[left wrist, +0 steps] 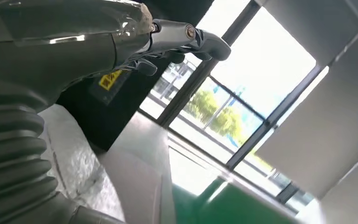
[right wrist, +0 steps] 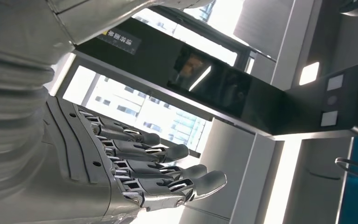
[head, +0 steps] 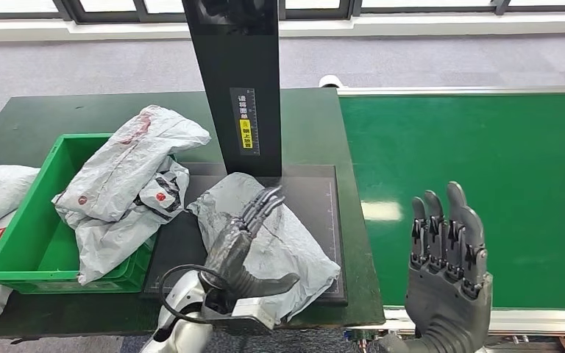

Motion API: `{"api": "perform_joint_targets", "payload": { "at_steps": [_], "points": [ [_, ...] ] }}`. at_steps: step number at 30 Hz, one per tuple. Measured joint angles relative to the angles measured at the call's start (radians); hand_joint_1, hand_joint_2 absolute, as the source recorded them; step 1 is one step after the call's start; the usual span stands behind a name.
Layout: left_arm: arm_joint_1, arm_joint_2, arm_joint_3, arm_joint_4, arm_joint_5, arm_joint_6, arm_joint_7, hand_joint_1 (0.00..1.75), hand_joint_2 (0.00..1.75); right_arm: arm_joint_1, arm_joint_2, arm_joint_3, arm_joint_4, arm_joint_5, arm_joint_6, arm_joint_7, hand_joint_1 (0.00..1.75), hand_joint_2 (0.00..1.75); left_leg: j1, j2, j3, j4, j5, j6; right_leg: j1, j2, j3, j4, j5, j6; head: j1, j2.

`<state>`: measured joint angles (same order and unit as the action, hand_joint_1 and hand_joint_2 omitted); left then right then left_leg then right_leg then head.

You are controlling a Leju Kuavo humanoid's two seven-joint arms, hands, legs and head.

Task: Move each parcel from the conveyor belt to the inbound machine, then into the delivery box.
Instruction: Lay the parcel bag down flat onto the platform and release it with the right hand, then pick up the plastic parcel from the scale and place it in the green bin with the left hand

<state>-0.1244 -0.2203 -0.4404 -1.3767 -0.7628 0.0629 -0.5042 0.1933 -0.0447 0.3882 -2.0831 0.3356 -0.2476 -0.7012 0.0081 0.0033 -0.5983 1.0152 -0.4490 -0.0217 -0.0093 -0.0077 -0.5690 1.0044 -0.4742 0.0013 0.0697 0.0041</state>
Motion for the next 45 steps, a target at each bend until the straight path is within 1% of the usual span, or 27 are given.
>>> {"api": "perform_joint_targets", "payload": {
  "at_steps": [3, 6, 9, 11, 14, 18, 23, 28, 29, 32, 33, 38, 45],
  "points": [
    [-0.051, -0.012, -0.047, 0.116, -0.108, 0.014, 0.046, 0.0, 1.75, 0.001, -0.004, 0.002, -0.011, 0.004, 0.0, 0.0, 0.0, 1.75, 0.0, 0.0, 0.0, 0.0, 0.0, 0.0, -0.001, 0.0, 0.0, 0.0, 0.0, 0.0, 0.0, 0.0],
    [-0.111, -0.033, -0.095, 0.272, -0.216, 0.055, 0.105, 0.0, 1.75, 0.001, -0.004, 0.005, -0.012, 0.01, 0.006, 0.0, 0.0, 1.75, 0.0, 0.0, 0.0, 0.0, 0.0, 0.001, -0.001, 0.0, 0.0, 0.0, 0.001, 0.001, 0.0, 0.0],
    [-0.167, -0.057, -0.122, 0.433, -0.284, 0.101, 0.159, 0.0, 1.75, 0.001, -0.004, 0.006, -0.012, 0.014, 0.017, 0.0, 0.0, 1.75, 0.0, 0.0, 0.0, 0.0, 0.0, 0.001, -0.001, 0.0, 0.0, 0.0, 0.001, 0.001, 0.0, 0.0],
    [-0.19, -0.067, -0.128, 0.504, -0.305, 0.116, 0.181, 0.0, 1.75, 0.0, -0.004, 0.006, -0.012, 0.015, 0.019, 0.0, 0.0, 1.75, 0.0, 0.0, 0.0, 0.0, 0.0, 0.001, -0.001, 0.0, 0.0, 0.0, 0.001, 0.001, 0.0, 0.0],
    [-0.195, -0.07, -0.129, 0.527, -0.31, 0.12, 0.188, 0.0, 1.75, 0.0, -0.004, 0.007, -0.012, 0.015, 0.019, 0.0, 0.0, 1.75, 0.0, 0.0, 0.0, 0.0, 0.0, 0.001, -0.001, 0.0, 0.0, 0.0, 0.001, 0.001, 0.0, 0.0],
    [-0.238, -0.088, -0.129, 0.671, -0.327, 0.153, 0.225, 0.0, 1.75, -0.003, -0.004, 0.007, -0.012, 0.013, 0.022, 0.0, 0.0, 1.75, 0.0, 0.0, 0.0, 0.0, 0.0, 0.001, -0.001, 0.0, 0.001, 0.0, 0.001, 0.001, 0.0, 0.0],
    [-0.258, -0.094, -0.129, 0.711, -0.331, 0.153, 0.251, 0.0, 1.75, -0.009, -0.004, 0.007, -0.011, 0.006, 0.024, 0.001, 0.0, 1.75, 0.0, 0.0, 0.0, 0.0, 0.0, 0.001, -0.001, 0.0, 0.001, 0.0, 0.0, 0.001, 0.0, 0.0],
    [-0.267, -0.096, -0.129, 0.73, -0.33, 0.152, 0.254, 0.0, 1.75, -0.012, -0.004, 0.007, -0.01, 0.006, 0.022, 0.001, 0.0, 1.75, 0.0, 0.0, 0.001, 0.0, 0.0, 0.001, -0.001, 0.0, 0.002, 0.0, 0.001, 0.002, 0.0, 0.0],
    [-0.269, -0.096, -0.129, 0.732, -0.328, 0.151, 0.252, 0.15, 1.75, -0.012, -0.004, 0.007, -0.009, 0.006, 0.02, 0.001, 0.0, 1.75, 0.0, 0.0, 0.001, 0.0, 0.0, 0.001, -0.001, 0.0, 0.003, 0.0, 0.001, 0.002, 0.0, 0.0],
    [-0.273, -0.096, -0.129, 0.739, -0.318, 0.149, 0.241, 1.46, 1.75, -0.013, -0.006, 0.007, -0.008, 0.005, 0.015, 0.001, 0.0, 1.75, 0.0, 0.0, 0.002, 0.0, 0.001, 0.002, -0.001, 0.0, 0.003, 0.0, 0.001, 0.002, 0.0, 0.0],
    [-0.274, -0.096, -0.129, 0.741, -0.31, 0.151, 0.233, 1.75, 1.75, -0.013, -0.007, 0.007, -0.007, 0.006, 0.012, 0.001, 0.0, 1.75, 0.0, 0.0, 0.002, 0.0, 0.001, 0.002, -0.001, 0.0, 0.003, 0.0, 0.001, 0.002, 0.0, 0.0],
    [-0.27, -0.093, -0.108, 0.724, -0.24, 0.179, 0.184, 1.75, 1.75, -0.012, -0.012, 0.008, -0.007, 0.005, -0.013, 0.001, 0.0, 1.75, 0.0, 0.0, 0.001, 0.0, 0.001, 0.002, -0.001, 0.0, 0.003, 0.0, 0.001, 0.001, 0.0, 0.0],
    [-0.259, -0.079, -0.071, 0.647, -0.212, 0.163, 0.167, 1.75, 1.75, -0.011, -0.018, 0.008, -0.006, -0.002, -0.019, 0.001, 0.0, 1.75, 0.0, 0.0, 0.0, 0.0, 0.001, 0.002, -0.001, 0.0, 0.002, 0.0, 0.001, 0.002, 0.0, 0.0]
  ]
}}
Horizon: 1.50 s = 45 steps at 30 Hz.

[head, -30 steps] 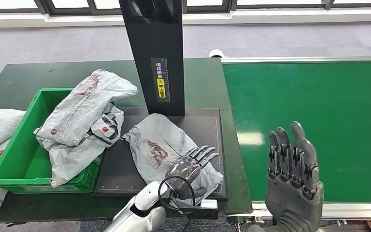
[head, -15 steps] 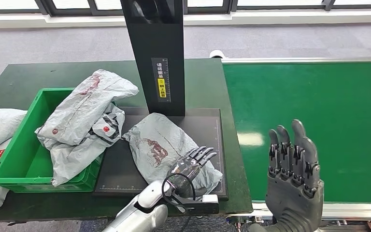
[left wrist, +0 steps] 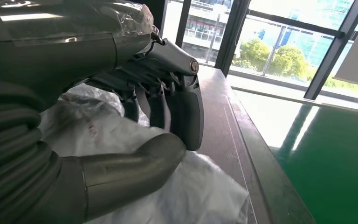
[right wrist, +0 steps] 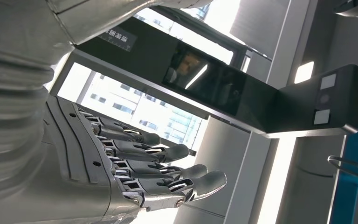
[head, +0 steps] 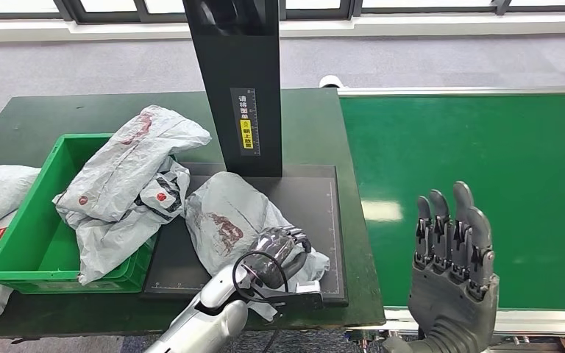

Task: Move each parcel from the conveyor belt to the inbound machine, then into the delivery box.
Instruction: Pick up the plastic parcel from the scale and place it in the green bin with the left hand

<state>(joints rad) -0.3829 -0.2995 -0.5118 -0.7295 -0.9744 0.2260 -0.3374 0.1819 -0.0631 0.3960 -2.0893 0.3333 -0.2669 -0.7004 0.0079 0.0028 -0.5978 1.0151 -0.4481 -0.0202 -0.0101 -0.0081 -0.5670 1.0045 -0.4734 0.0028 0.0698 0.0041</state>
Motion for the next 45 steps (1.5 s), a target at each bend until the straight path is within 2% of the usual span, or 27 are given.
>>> {"api": "perform_joint_targets", "payload": {
  "at_steps": [19, 20, 23, 24, 29, 42, 45],
  "points": [
    [0.057, 0.03, 0.023, -0.121, -0.009, 0.031, 0.01, 1.75, 1.75, -0.015, -0.035, 0.035, 0.006, -0.043, -0.008, 0.0, 0.0, 1.75, 0.0, 0.0, -0.001, 0.0, 0.0, 0.0, 0.0, 0.0, -0.001, 0.0, 0.0, 0.0, 0.0, 0.0],
    [0.059, 0.031, 0.023, -0.126, -0.009, 0.031, 0.01, 1.61, 1.75, -0.015, -0.036, 0.036, 0.006, -0.043, -0.009, 0.0, 0.0, 1.75, 0.0, 0.0, -0.001, 0.0, 0.0, 0.0, 0.0, 0.0, -0.001, 0.0, 0.0, 0.0, 0.0, 0.0],
    [0.069, 0.034, 0.023, -0.142, -0.01, 0.031, 0.016, 0.31, 1.75, -0.015, -0.038, 0.038, 0.006, -0.042, -0.01, 0.0, 0.0, 1.75, 0.0, 0.0, -0.001, 0.0, 0.0, 0.0, 0.0, 0.0, -0.001, 0.0, 0.0, 0.0, 0.0, 0.0],
    [0.072, 0.035, 0.023, -0.147, -0.013, 0.032, 0.022, 0.01, 1.75, -0.015, -0.038, 0.039, 0.006, -0.042, -0.01, 0.0, 0.0, 1.75, 0.0, 0.0, -0.001, 0.0, 0.0, 0.0, 0.0, 0.0, -0.001, 0.0, 0.0, 0.0, 0.0, 0.0],
    [0.084, 0.038, 0.024, -0.155, -0.032, 0.045, 0.054, 0.0, 1.75, -0.019, -0.04, 0.04, 0.007, -0.04, -0.01, 0.0, 0.0, 1.75, 0.0, 0.0, -0.001, 0.0, 0.0, 0.0, 0.0, 0.0, -0.001, 0.0, 0.0, 0.0, 0.0, 0.0],
    [0.087, 0.04, 0.024, -0.157, -0.036, 0.05, 0.058, 0.0, 1.75, -0.023, -0.043, 0.04, 0.01, -0.04, -0.01, 0.0, 0.0, 1.75, 0.0, 0.0, -0.002, 0.0, 0.0, 0.0, 0.0, -0.001, -0.001, 0.0, 0.0, 0.0, 0.0, 0.0],
    [0.087, 0.042, 0.027, -0.157, -0.07, 0.059, 0.116, 0.0, 1.75, -0.024, -0.044, 0.04, 0.01, -0.038, -0.01, 0.0, 0.0, 1.75, 0.0, 0.0, -0.002, 0.0, 0.0, 0.0, 0.0, -0.001, -0.001, 0.0, 0.0, 0.0, 0.0, 0.0]
  ]
}}
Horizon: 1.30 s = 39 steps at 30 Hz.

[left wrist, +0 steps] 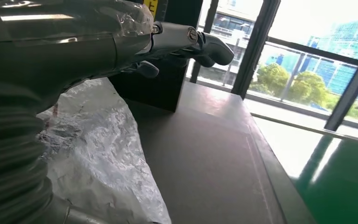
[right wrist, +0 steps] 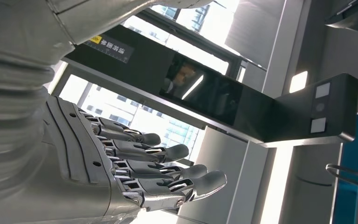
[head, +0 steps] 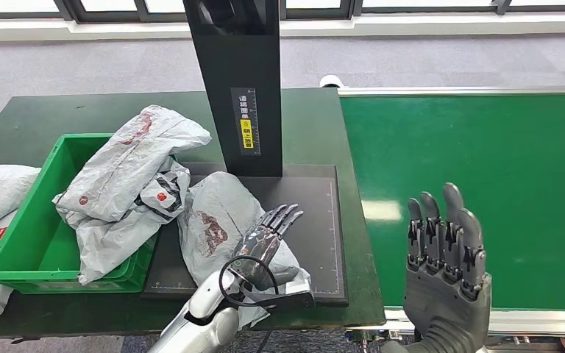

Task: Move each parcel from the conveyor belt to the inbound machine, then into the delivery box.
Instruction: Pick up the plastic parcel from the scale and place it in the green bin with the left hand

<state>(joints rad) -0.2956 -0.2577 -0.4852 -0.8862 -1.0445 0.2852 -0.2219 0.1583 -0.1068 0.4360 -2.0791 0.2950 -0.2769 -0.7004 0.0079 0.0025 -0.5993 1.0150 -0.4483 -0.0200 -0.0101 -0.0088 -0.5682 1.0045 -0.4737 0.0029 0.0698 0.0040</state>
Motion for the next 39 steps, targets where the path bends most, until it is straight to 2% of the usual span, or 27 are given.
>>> {"api": "perform_joint_targets", "payload": {
  "at_steps": [3, 6, 10, 17, 18, 19, 22, 23, 27, 39],
  "points": [
    [-0.002, 0.002, 0.012, 0.011, -0.073, 0.006, 0.123, 0.0, 1.75, -0.002, 0.0, 0.0, 0.002, 0.002, 0.002, 0.0, 0.0, 1.75, 0.0, 0.0, 0.0, 0.0, 0.0, 0.0, 0.0, 0.0, 0.0, 0.0, 0.0, 0.0, 0.0, 0.0],
    [-0.013, 0.006, 0.022, 0.05, -0.132, -0.009, 0.188, 0.0, 1.75, -0.008, 0.0, 0.0, 0.007, 0.001, 0.008, 0.0, 0.0, 1.75, 0.0, 0.0, 0.0, 0.0, 0.0, 0.0, 0.0, 0.0, 0.0, 0.0, 0.0, 0.0, 0.0, 0.0],
    [-0.033, 0.006, 0.029, 0.107, -0.182, -0.045, 0.221, 0.0, 0.0, -0.018, 0.0, 0.0, 0.012, -0.001, 0.014, 0.0, 0.0, 1.75, 0.0, 0.0, 0.002, 0.0, 0.0, 0.0, 0.0, -0.001, 0.002, 0.0, -0.001, 0.0, 0.0, 0.0],
    [-0.05, 0.008, 0.037, 0.176, -0.284, -0.121, 0.306, 0.0, 0.0, -0.039, 0.0, 0.0, 0.023, -0.012, 0.025, 0.002, 0.0, 1.75, -0.001, -0.003, 0.005, 0.0, -0.006, 0.003, -0.001, -0.004, 0.016, 0.0, -0.007, 0.002, 0.0, 0.0],
    [-0.049, 0.009, 0.04, 0.18, -0.291, -0.128, 0.31, 0.02, 0.0, -0.042, 0.0, 0.0, 0.025, -0.014, 0.028, 0.002, 0.0, 1.75, -0.001, -0.003, 0.007, 0.0, -0.007, 0.003, -0.001, -0.004, 0.018, -0.001, -0.008, 0.002, 0.0, 0.0],
    [-0.048, 0.01, 0.044, 0.184, -0.297, -0.135, 0.313, 0.19, 0.0, -0.045, 0.0, 0.0, 0.027, -0.016, 0.031, 0.002, 0.0, 1.75, -0.001, -0.003, 0.009, 0.0, -0.008, 0.004, -0.001, -0.004, 0.02, -0.001, -0.009, 0.002, 0.0, 0.0],
    [-0.042, 0.015, 0.052, 0.189, -0.316, -0.153, 0.317, 1.47, 1.31, -0.055, 0.0, 0.0, 0.034, -0.022, 0.038, 0.002, 0.0, 1.75, -0.001, -0.004, 0.012, 0.0, -0.008, 0.004, -0.001, -0.005, 0.023, -0.001, -0.009, 0.002, 0.0, 0.0],
    [-0.039, 0.016, 0.053, 0.19, -0.321, -0.155, 0.317, 1.75, 1.75, -0.057, 0.0, 0.0, 0.036, -0.024, 0.039, 0.002, 0.0, 1.75, -0.001, -0.004, 0.015, 0.0, -0.008, 0.004, -0.001, -0.005, 0.024, -0.001, -0.009, 0.002, 0.0, 0.0],
    [-0.024, 0.019, 0.059, 0.193, -0.334, -0.155, 0.301, 1.75, 1.75, -0.071, 0.0, 0.001, 0.049, -0.025, 0.042, 0.002, 0.0, 1.75, -0.001, -0.007, 0.02, 0.0, -0.008, 0.004, -0.001, -0.007, 0.026, -0.001, -0.01, 0.002, 0.0, 0.0],
    [-0.013, 0.021, 0.062, 0.169, -0.354, -0.137, 0.184, 1.75, 1.75, -0.074, 0.0, 0.003, 0.057, -0.033, 0.027, 0.002, 0.0, 1.75, -0.001, -0.006, 0.03, 0.0, -0.014, 0.001, -0.001, -0.005, 0.035, -0.001, -0.015, 0.0, 0.0, 0.0]
  ]
}}
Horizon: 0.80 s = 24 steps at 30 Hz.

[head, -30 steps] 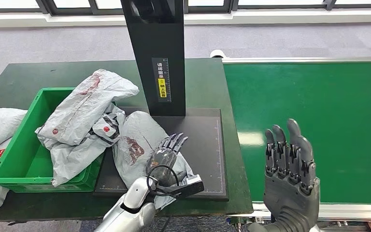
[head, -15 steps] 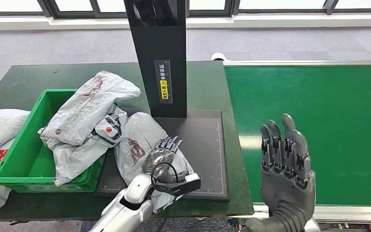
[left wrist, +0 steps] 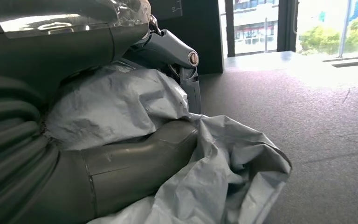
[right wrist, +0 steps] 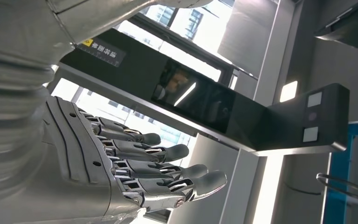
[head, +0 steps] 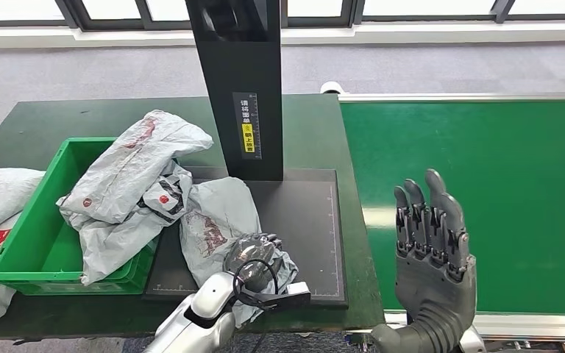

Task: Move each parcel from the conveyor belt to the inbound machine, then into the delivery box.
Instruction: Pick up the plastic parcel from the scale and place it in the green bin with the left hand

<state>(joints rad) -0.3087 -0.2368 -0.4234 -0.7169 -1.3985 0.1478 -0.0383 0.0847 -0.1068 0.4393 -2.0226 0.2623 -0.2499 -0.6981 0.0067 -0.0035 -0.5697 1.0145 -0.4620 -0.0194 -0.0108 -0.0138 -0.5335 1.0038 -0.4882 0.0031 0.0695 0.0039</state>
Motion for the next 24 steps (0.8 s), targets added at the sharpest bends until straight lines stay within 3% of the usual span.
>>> {"api": "perform_joint_targets", "payload": {
  "at_steps": [13, 20, 24],
  "points": [
    [-0.01, -0.001, 0.0, -0.006, 0.01, 0.105, -0.039, 1.75, 1.75, 0.009, -0.001, 0.008, 0.0, 0.018, -0.034, -0.001, 0.0, 1.75, 0.0, 0.001, 0.001, 0.0, -0.001, -0.001, 0.0, 0.001, -0.004, 0.0, -0.001, -0.002, 0.0, 0.0],
    [0.002, -0.003, 0.007, -0.066, 0.112, 0.273, -0.163, 1.75, 1.75, 0.026, -0.006, 0.016, -0.001, 0.033, -0.061, -0.002, 0.0, 1.75, 0.0, 0.001, -0.005, 0.0, 0.001, -0.001, 0.0, 0.001, -0.009, 0.0, 0.0, -0.001, 0.0, 0.0],
    [0.047, -0.004, 0.008, -0.228, 0.196, 0.389, -0.272, 1.75, 1.75, 0.042, -0.009, 0.02, -0.01, 0.039, -0.072, -0.003, 0.0, 1.75, 0.0, 0.001, -0.008, 0.0, 0.001, -0.001, 0.0, 0.001, -0.012, 0.001, 0.001, -0.001, 0.0, 0.0]
  ]
}}
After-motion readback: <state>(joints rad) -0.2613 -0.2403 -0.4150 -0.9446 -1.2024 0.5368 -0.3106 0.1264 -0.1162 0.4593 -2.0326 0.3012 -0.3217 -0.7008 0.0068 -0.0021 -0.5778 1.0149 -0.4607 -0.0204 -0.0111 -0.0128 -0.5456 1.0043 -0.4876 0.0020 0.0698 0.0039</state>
